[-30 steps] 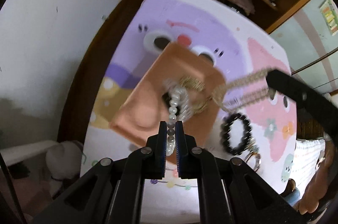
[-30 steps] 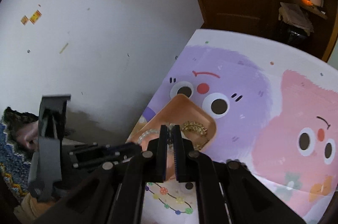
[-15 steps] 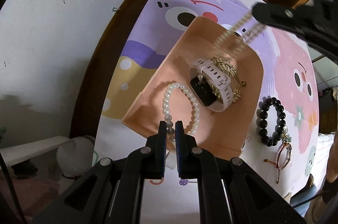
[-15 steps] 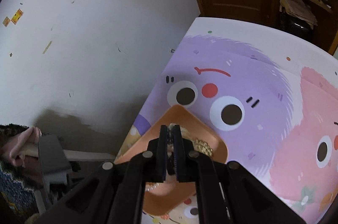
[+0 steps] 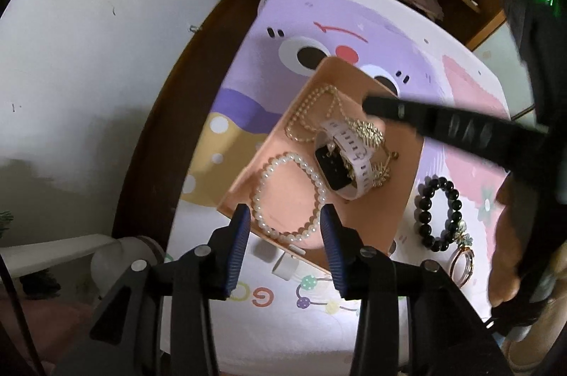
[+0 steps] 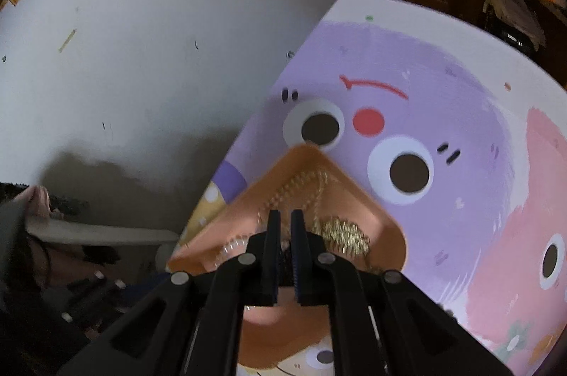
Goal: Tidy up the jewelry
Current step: 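Carry the pearl bracelet and necklace into the pink tray and open both tools, then withdraw both open tools from the pink tray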
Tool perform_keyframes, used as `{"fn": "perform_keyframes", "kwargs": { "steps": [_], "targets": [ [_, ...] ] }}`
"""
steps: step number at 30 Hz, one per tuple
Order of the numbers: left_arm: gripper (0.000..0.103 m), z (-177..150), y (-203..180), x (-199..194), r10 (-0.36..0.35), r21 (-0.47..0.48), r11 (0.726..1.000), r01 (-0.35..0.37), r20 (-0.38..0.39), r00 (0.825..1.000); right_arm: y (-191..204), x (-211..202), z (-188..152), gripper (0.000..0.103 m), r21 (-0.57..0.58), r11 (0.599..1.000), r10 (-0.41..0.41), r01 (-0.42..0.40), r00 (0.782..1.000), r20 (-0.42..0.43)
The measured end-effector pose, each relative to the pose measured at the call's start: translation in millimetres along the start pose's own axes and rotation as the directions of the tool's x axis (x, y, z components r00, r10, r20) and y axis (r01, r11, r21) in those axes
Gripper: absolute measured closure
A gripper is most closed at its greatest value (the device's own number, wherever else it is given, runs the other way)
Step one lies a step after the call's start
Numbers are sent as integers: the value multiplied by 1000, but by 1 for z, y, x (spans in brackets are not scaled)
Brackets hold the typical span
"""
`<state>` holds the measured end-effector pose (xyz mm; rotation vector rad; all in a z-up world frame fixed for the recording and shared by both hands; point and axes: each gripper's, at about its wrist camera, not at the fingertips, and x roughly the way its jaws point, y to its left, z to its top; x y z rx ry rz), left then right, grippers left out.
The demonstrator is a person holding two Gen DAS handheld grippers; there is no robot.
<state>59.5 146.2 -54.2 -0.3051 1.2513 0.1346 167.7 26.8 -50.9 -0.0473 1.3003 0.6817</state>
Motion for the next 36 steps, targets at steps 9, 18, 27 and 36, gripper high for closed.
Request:
{"fn": "perform_keyframes", "kwargs": {
  "steps": [9,18,27,36],
  "targets": [
    [64,-1,14,-17,-1,-59,998,4,40,999,14,14,-35,97,-40,999,-8,6,998,-59],
    [64,-6,21,-22,11,-85,996,-7,43,999,37,-1,-49,97,-80,994,65,-70,996,-67],
    [64,-12,0,-30,-11,-32,999,12,49,999,16,-50,-61,97,-43,997,64,-65,998,-10],
    [63,-24,-46,-38,-50,83,996,46,44,998,-31,-110,-96,97,49,998,32,-34,999,37]
  ]
}}
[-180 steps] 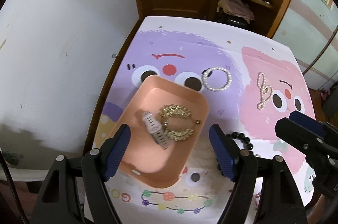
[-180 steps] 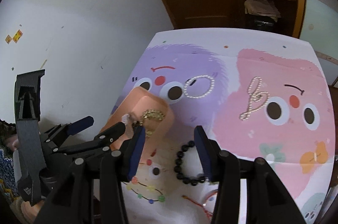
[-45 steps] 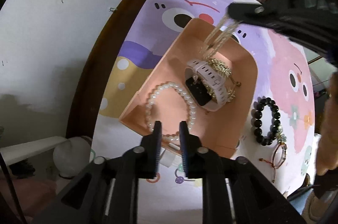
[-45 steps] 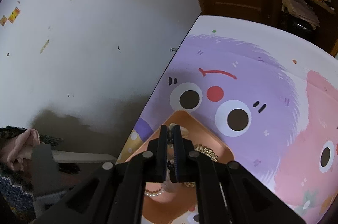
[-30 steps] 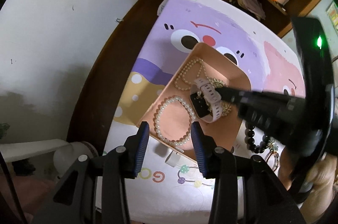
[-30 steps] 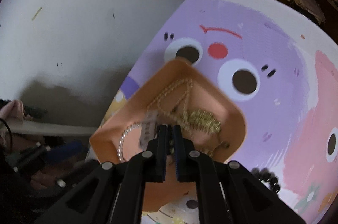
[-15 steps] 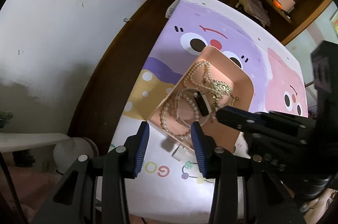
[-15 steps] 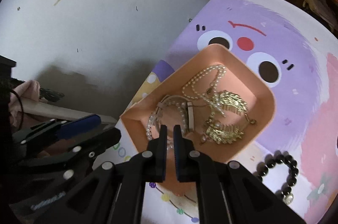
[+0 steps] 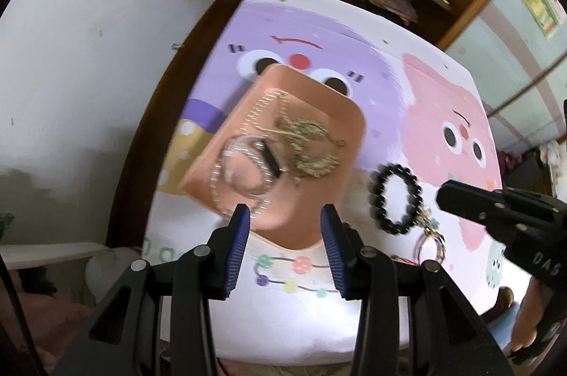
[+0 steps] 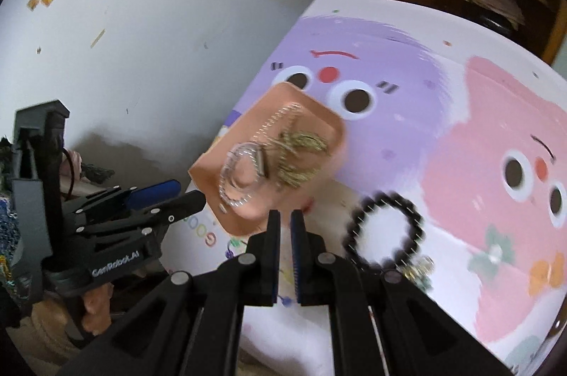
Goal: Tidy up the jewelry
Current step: 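Withdraw both open tools from the pink tray, then grasp the black bead bracelet with the left tool while the right tool lowers onto the red string bracelet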
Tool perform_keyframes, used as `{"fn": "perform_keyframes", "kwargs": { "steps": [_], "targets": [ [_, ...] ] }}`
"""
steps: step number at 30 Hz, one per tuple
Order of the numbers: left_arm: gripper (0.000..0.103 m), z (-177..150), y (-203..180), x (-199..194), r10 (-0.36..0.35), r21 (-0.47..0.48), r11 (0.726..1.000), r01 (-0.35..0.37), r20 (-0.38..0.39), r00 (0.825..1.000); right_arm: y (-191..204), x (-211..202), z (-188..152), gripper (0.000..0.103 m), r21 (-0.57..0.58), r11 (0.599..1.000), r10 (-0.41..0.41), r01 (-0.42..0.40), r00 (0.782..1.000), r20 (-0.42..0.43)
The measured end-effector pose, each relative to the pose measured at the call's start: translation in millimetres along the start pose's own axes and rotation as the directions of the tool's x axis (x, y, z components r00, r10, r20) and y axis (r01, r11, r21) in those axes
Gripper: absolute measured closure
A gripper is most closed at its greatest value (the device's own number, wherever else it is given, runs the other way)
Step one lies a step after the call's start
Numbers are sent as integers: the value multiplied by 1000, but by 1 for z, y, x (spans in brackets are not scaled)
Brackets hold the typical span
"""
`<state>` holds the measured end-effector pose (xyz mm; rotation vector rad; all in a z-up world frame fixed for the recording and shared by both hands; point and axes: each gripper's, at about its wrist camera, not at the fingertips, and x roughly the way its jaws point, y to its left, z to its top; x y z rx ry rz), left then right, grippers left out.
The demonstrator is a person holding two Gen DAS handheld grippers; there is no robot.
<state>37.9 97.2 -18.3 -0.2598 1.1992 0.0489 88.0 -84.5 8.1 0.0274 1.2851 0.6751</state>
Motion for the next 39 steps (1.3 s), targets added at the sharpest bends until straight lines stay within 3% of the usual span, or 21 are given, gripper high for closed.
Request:
{"fn": "perform_keyframes", "kwargs": {
  "steps": [2,4,6,18,27,33,39],
  "targets": [
    [60,-4,-14,0,-13,36,999,13,-4,1000,-13,-12,-10,93,28,1000,-15,14,1000,10],
    [50,-8,-28,0,-21,71,997,21,-5,1000,-28,-22,-22,75,60,997,-41,40,999,21],
    [50,-14,-44,0,-27,114,993,27,-2,1000,-40,-28,-33,70,96,994,-63,59,998,32],
    [50,-32,-108,37,-65,217,972,87,-107,992,-104,-5,-91,70,191,967,-161,167,986,-50],
    [50,-16,-120,86,-41,144,987,68,-184,982,-115,31,-108,71,129,961,-229,243,967,-115],
    [50,2,-118,111,-17,68,997,32,-214,977,-110,39,-107,93,75,951,-292,300,951,-102],
    [50,10,-118,130,9,32,999,-2,-237,972,-116,34,-113,94,86,953,-283,290,955,-86]
  ]
}}
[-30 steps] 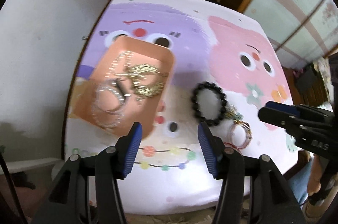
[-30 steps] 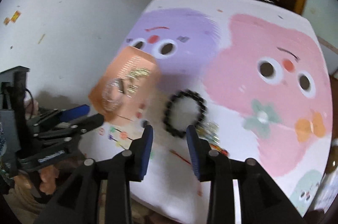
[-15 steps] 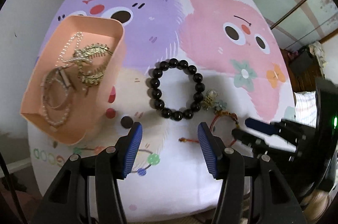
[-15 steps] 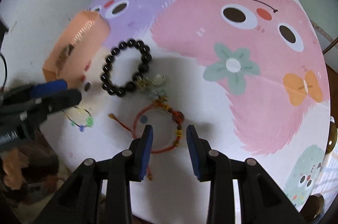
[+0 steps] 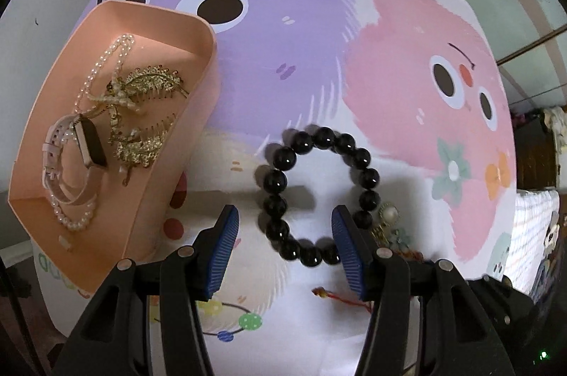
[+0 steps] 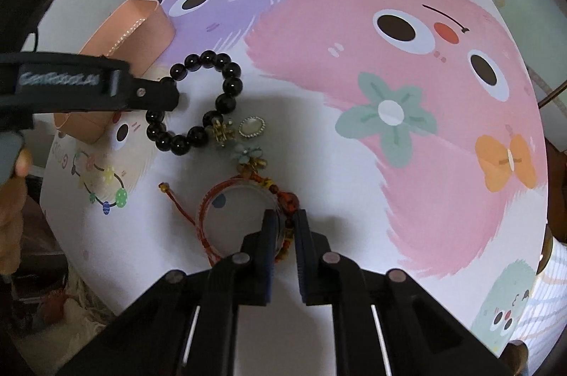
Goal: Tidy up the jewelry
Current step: 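Grasp the black bead bracelet with the left tool while the right tool lowers onto the red string bracelet, then carry the black bead bracelet into the tray with the left tool while the right tool carries the red bracelet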
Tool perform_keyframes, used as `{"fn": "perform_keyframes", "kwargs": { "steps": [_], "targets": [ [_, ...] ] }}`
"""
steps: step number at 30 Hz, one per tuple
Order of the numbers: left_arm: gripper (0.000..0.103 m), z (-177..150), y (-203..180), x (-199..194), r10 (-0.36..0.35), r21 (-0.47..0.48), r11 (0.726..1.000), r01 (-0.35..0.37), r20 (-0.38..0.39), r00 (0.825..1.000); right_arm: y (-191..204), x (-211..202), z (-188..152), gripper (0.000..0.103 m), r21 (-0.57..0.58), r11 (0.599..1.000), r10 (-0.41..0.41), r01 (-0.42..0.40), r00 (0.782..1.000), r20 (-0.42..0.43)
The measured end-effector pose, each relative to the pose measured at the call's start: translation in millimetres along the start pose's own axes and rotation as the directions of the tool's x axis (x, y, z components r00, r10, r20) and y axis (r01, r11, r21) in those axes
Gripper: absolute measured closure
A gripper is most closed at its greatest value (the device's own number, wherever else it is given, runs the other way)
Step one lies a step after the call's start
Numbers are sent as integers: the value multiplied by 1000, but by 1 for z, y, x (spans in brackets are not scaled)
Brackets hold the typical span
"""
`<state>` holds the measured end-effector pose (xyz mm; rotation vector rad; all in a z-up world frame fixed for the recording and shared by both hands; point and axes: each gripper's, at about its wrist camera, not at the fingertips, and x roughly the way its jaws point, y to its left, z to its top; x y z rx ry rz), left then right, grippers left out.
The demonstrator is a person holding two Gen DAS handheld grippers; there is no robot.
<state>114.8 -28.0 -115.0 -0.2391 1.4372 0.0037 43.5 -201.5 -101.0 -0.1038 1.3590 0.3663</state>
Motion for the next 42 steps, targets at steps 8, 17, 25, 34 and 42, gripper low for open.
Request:
{"fn": "perform_keyframes", "kwargs": {
  "steps": [8,17,25,34,42],
  "targets": [
    [60,8,-15,12,68,18,998,-68,5,998,-10,-10,-8,94,30,999,37,-38,999,23],
    [90,10,-15,15,36,15,999,-36,-7,999,-16,-13,-12,94,61,995,82,-83,996,29],
    [91,-6,-9,-29,-7,42,999,3,94,996,-10,-29,-11,94,62,993,97,-102,993,69],
    [90,-14,4,-109,-73,51,997,63,236,969,8,-51,-5,94,31,993,106,-110,989,105],
    [90,-24,58,-184,-96,-8,994,107,375,922,31,-78,14,94,1,990,139,-141,977,163]
  ]
}}
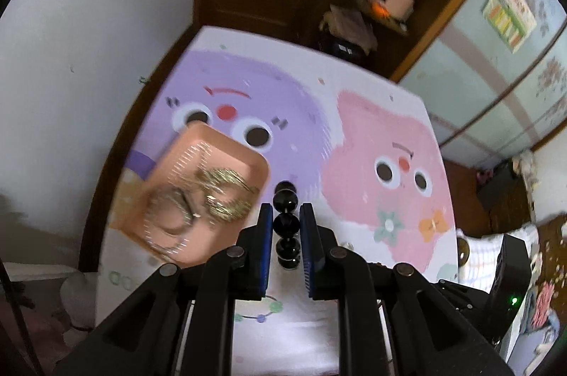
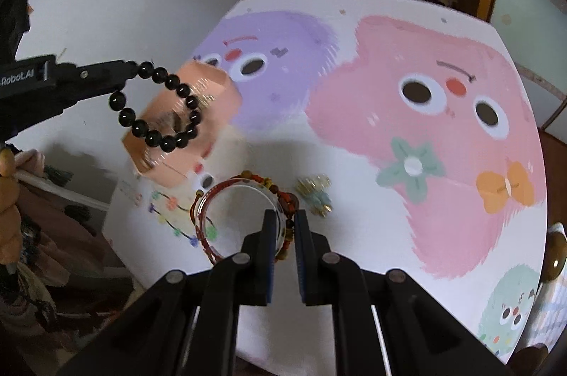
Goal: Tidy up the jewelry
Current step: 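Carry the black bead bracelet into the tray with the left tool while the right tool carries the red bracelet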
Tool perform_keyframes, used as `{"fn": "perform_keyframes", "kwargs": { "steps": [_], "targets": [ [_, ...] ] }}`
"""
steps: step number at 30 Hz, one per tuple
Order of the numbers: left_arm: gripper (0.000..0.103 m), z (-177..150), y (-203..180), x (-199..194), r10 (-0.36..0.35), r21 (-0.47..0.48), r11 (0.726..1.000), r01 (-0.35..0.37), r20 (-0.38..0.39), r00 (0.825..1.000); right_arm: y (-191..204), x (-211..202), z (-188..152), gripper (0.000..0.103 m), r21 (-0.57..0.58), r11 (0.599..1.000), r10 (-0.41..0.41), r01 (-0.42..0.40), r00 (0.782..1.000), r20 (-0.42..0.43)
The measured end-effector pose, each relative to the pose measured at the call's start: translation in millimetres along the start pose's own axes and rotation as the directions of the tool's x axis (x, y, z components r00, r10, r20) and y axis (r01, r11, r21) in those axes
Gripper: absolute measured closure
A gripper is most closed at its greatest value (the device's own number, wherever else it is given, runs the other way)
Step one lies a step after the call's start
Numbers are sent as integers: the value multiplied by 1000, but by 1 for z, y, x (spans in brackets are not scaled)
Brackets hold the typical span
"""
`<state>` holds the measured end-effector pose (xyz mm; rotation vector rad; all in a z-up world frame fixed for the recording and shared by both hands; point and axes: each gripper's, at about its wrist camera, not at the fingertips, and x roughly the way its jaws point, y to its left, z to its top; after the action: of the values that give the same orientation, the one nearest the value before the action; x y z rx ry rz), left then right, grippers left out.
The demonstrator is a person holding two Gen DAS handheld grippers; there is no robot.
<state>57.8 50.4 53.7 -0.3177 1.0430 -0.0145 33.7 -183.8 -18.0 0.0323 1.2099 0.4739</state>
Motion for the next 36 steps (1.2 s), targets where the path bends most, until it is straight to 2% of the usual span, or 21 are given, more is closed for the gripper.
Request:
{"fn": "perform_keyframes", "kwargs": {
  "steps": [4,8,13,17,19,22,24,26,28,29,30,32,33,34,36],
  "targets": [
    [90,3,25,-13,34,-33,999,-33,40,999,19,-9,21,94,-13,1000,16,-15,999,41],
    [90,-1,53,5,60,-78,995,-61,-12,998,40,-10,42,94,-36,999,27,-25,998,63],
    [90,-10,75,30,43,-115,992,-51,-78,996,70,-3,68,94,-76,997,19,-13,996,84],
    [90,-14,78,37,4,-105,994,-13,-83,997,87,4,85,93,-68,998,20,-14,996,91],
    [90,-14,83,41,7,-101,995,-15,-83,997,94,9,93,93,-61,998,18,-12,995,97],
    [90,-16,95,59,46,-87,995,-55,-107,993,102,22,105,93,-52,998,25,-20,996,81],
    [90,-21,107,76,116,-69,990,-126,-137,984,106,32,110,93,-48,998,31,-28,998,62],
    [90,-26,120,88,155,-71,983,-168,-163,975,110,43,115,93,-41,999,36,-35,999,41],
    [88,-31,129,93,164,-80,980,-181,-176,971,113,54,121,93,-31,998,55,-54,998,16],
    [87,-32,133,92,149,-81,983,-163,-160,976,115,58,122,93,-30,998,57,-57,998,11],
    [84,-32,134,90,149,-78,984,-162,-151,977,117,64,124,93,-27,998,58,-58,998,4],
    [68,-31,133,85,165,-62,983,-173,-125,978,121,73,128,93,-20,998,61,-61,998,-10],
    [51,-31,132,82,176,-56,982,-183,-110,978,123,79,130,93,-17,998,60,-60,998,-18],
    [41,-31,132,78,193,-52,979,-198,-91,977,125,84,132,93,-13,998,55,-55,998,-24],
    [40,-30,131,70,207,-45,977,-209,-54,977,126,92,136,93,-6,999,47,-47,998,-32]
  ]
}}
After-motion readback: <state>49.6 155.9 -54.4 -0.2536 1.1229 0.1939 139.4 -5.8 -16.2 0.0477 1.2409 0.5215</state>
